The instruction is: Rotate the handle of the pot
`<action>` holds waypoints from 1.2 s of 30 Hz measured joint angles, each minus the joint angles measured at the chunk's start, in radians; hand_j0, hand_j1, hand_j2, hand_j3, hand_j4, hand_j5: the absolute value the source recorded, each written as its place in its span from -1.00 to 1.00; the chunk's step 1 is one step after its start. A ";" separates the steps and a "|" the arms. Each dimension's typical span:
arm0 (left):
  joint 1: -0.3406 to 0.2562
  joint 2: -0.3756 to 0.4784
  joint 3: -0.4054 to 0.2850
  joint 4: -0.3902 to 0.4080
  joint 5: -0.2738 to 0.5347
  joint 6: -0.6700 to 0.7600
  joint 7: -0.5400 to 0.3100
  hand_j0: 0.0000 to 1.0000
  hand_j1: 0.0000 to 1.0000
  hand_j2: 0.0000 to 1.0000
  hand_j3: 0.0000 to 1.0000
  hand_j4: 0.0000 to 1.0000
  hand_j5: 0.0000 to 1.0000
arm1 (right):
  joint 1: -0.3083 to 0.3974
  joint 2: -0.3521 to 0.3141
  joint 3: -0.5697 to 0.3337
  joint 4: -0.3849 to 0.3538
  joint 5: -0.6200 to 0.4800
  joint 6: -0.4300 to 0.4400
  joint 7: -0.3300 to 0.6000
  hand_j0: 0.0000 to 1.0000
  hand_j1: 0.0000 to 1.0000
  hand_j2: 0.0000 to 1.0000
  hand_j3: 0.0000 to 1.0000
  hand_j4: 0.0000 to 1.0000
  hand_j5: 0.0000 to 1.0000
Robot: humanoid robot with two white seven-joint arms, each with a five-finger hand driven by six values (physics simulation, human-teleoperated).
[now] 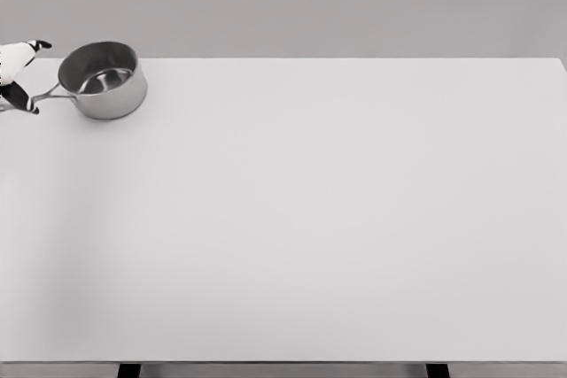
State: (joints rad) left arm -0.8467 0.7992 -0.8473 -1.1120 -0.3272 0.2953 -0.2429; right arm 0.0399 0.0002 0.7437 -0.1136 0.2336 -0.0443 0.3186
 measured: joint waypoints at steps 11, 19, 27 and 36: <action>-0.060 -0.099 -0.008 0.147 -0.058 -0.001 0.042 1.00 1.00 1.00 1.00 1.00 1.00 | 0.000 0.000 0.000 0.000 0.000 0.000 0.000 1.00 1.00 1.00 1.00 1.00 1.00; -0.060 -0.121 -0.009 0.213 -0.072 -0.001 0.074 1.00 1.00 1.00 1.00 1.00 1.00 | 0.000 0.000 0.000 0.000 0.000 0.000 0.000 1.00 1.00 1.00 1.00 1.00 1.00; -0.060 -0.102 -0.006 0.225 -0.073 -0.001 0.098 1.00 1.00 1.00 1.00 1.00 1.00 | 0.000 0.000 0.000 0.000 0.000 0.000 0.000 1.00 1.00 1.00 1.00 1.00 1.00; -0.049 -0.034 0.000 0.167 -0.067 -0.090 0.102 1.00 1.00 1.00 1.00 1.00 1.00 | 0.000 0.000 0.000 0.000 0.000 0.000 0.000 1.00 1.00 1.00 1.00 1.00 1.00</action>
State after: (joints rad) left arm -0.8958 0.7655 -0.8473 -0.9454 -0.3944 0.2050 -0.1413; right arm 0.0399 0.0002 0.7437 -0.1136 0.2336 -0.0443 0.3185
